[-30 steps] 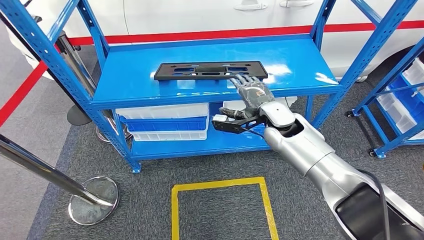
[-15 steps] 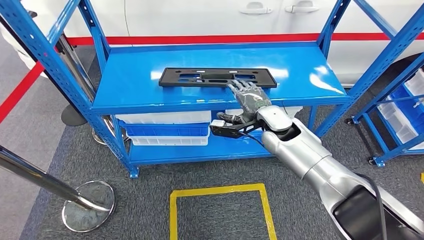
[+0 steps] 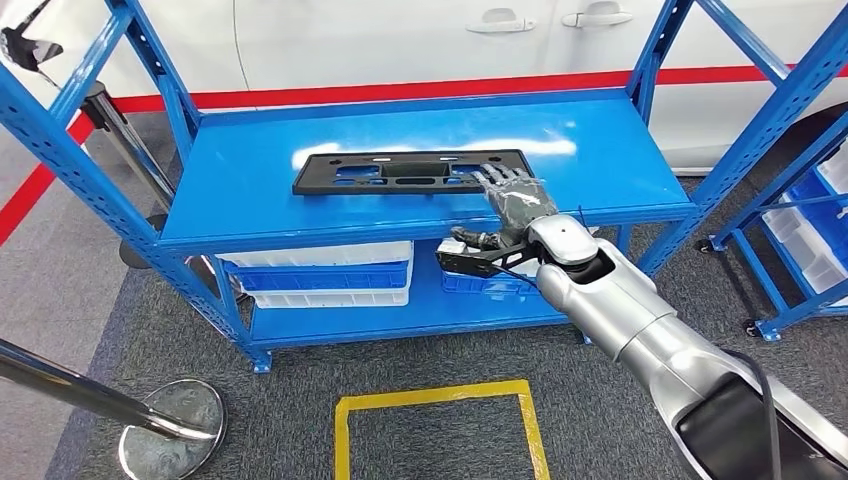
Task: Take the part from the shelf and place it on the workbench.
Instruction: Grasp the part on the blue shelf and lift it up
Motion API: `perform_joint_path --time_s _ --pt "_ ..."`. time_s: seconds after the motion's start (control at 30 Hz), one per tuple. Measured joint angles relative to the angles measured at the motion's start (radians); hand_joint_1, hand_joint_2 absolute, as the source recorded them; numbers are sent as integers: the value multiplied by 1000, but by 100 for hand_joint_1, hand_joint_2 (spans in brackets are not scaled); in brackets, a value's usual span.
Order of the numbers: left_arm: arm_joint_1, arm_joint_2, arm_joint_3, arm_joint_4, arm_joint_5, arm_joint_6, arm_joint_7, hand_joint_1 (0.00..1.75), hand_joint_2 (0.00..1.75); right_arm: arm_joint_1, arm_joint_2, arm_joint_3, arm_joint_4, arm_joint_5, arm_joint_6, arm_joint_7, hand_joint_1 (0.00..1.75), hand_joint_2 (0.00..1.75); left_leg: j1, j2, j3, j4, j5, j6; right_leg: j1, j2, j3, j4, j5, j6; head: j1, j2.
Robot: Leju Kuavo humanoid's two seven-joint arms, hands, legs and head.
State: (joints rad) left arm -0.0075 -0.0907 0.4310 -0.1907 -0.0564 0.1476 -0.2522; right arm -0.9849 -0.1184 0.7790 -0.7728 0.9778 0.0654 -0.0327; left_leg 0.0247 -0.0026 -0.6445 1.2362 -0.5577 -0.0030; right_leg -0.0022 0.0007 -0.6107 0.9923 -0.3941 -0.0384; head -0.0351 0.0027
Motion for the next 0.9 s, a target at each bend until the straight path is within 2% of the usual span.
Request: perform_joint_path --time_s 0.03,0.07,0.1,0.17,0.23,0.3,0.37,0.43,0.5,0.53,0.57,0.6,0.67,0.7,0.73,0.8,0.9 --pt "1 0 0 0 1 -1 0 0 0 5 0 0 1 -6 -1 -1 0 0 0 0 -34 40 -19 -2 1 1 7 1 -7 0 0 0" --pt "1 0 0 0 1 -1 0 0 0 9 -1 0 2 -9 -1 0 0 0 0 0 -53 45 -20 -4 1 2 14 3 -14 0 0 0" --pt "3 0 0 0 0 -1 0 0 0 12 -2 0 4 -7 -2 1 0 0 0 0 -55 18 1 -5 1 3 22 5 -22 1 0 0" --pt "6 0 0 0 -3 -1 0 0 0 13 -8 0 9 3 -4 8 0 0 0 1 -27 -107 96 0 0 5 37 13 -39 7 0 0" --pt "6 0 1 0 -6 -1 3 0 0 11 -15 0 16 14 -8 12 0 0 -3 1 -4 -200 149 7 3 6 39 23 -54 18 0 0" --pt "6 0 1 0 -9 0 6 0 0 10 -19 0 22 19 -11 12 0 0 -7 0 -1 -212 149 16 6 8 36 28 -62 30 0 0" --pt "5 -2 1 0 -10 0 8 0 0 7 -21 0 24 20 -12 12 0 0 -3 1 8 -217 157 27 4 7 34 37 -74 42 1 0" --pt "4 -3 1 0 -10 -1 8 0 0 2 -23 0 24 23 -12 12 0 0 0 2 21 -225 155 38 -1 6 4 102 -107 52 2 0" --pt "2 -3 2 0 -11 -3 4 0 0 0 -24 0 25 29 -10 10 0 0 -1 1 30 -225 147 44 -6 5 -67 227 -151 61 2 0" --pt "1 -3 3 0 -11 -5 1 0 0 2 -23 0 25 31 -9 8 0 0 -1 0 33 -225 143 45 -9 5 -102 279 -162 64 2 0" --pt "0 -3 5 0 -11 -7 -3 0 0 4 -23 0 25 32 -6 6 0 0 -1 -1 38 -224 138 45 -11 4 -124 302 -155 66 2 0" --pt "-1 -3 6 0 -11 -9 -5 0 0 5 -23 0 25 33 -4 3 0 0 -1 -3 43 -222 132 44 -12 4 -128 287 -129 66 2 0" --pt "0 -4 9 0 -11 -13 -8 0 0 5 -22 0 23 33 -2 1 0 0 -1 -6 57 -219 119 39 -12 4 -88 166 -43 60 2 0" --pt "-1 -5 10 0 -12 -14 -9 0 0 4 -21 0 22 33 -2 0 0 0 -2 -6 62 -218 113 35 -9 4 -62 104 -13 55 2 0" --pt "-1 -6 12 0 -13 -15 -9 0 0 2 -20 0 21 33 -2 0 0 0 -3 -6 64 -217 109 31 -5 3 -43 60 2 50 2 0" --pt "-4 -7 14 0 -16 -16 -11 0 0 1 -17 0 21 33 -1 0 0 0 -5 -6 64 -218 105 21 3 3 -29 35 -3 42 2 0" --pt "-6 -6 16 0 -18 -15 -11 0 0 1 -9 0 20 35 3 -5 0 0 -5 -4 64 -202 86 8 -4 2 -14 19 -7 25 1 0"
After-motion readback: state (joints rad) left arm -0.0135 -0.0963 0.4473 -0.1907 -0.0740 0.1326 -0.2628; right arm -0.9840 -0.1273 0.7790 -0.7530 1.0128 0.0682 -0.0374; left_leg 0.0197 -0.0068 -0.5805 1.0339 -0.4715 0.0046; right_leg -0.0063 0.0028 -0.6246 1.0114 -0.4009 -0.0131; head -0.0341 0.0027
